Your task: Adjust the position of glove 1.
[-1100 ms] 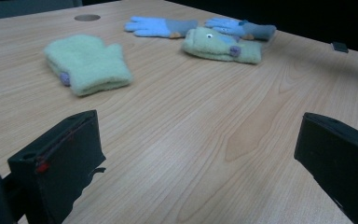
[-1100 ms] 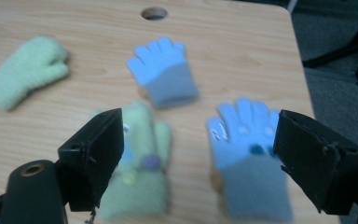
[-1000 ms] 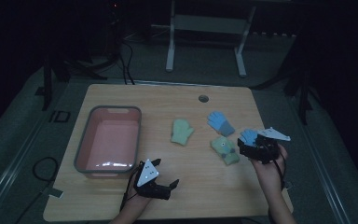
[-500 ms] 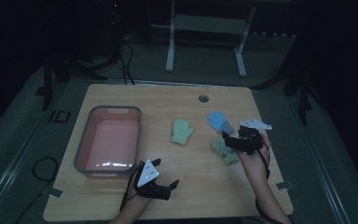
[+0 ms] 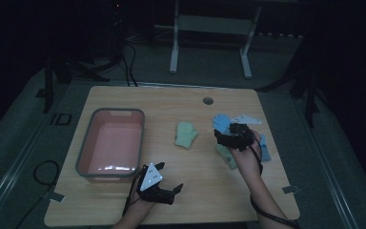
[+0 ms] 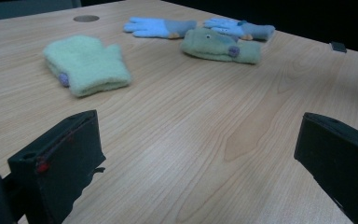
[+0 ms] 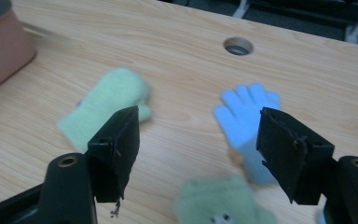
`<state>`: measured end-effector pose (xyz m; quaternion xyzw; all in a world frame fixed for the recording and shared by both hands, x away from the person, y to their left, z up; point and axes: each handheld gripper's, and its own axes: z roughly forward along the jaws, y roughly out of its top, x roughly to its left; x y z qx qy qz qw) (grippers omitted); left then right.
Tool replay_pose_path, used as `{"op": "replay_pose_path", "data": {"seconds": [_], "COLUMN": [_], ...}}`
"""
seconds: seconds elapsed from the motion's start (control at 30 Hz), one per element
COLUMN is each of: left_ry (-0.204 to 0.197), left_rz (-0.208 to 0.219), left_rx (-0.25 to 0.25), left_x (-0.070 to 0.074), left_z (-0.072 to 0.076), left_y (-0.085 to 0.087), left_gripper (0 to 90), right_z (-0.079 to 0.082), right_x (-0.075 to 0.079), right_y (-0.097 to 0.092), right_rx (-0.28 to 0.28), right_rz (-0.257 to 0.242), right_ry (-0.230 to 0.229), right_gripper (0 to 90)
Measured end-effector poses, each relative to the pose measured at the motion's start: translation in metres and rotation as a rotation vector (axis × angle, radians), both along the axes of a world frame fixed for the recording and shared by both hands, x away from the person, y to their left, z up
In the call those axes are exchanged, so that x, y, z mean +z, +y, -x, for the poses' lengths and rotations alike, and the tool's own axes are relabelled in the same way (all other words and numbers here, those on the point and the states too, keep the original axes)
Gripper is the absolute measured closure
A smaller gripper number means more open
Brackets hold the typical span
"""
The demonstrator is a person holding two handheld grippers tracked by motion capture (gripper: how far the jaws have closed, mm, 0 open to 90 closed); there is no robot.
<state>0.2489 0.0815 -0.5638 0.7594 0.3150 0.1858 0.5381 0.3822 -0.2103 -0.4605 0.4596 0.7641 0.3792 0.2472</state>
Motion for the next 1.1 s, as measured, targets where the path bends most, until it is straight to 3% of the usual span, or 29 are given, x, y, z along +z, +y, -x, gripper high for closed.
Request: {"op": "replay_pose_path", "data": {"seconds": [0.23, 0.57, 0.7, 0.9, 1.1], "left_ry": [-0.001, -0.001, -0.004, -0.008, -0.001], "left_rz": [0.002, -0.002, -0.004, -0.006, 0.004], "left_rx": [0.000, -0.002, -0.003, -0.004, -0.006], "left_x": [0.000, 0.000, 0.000, 0.000, 0.000], "left_z": [0.000, 0.000, 0.000, 0.001, 0.000], "left_y": [0.000, 0.000, 0.000, -0.001, 0.000], "left_gripper": [1.1, 1.1, 1.1, 1.1, 1.1], "right_z": [-0.009, -0.023, -0.027, -0.035, -0.046], "right_x": [-0.001, -0.006, -0.010, -0.022, -0.040], "right_y": [0.023, 0.054, 0.073, 0.097, 0.108], "right_rx": [0.059, 0.083, 0.101, 0.118, 0.102], "right_rz": [0.013, -0.026, -0.013, 0.009, 0.011], "right_ry": [0.009, 0.052, 0.063, 0.092, 0.134], "right_gripper": [32.9, 37.6, 41.8, 44.0, 50.4]}}
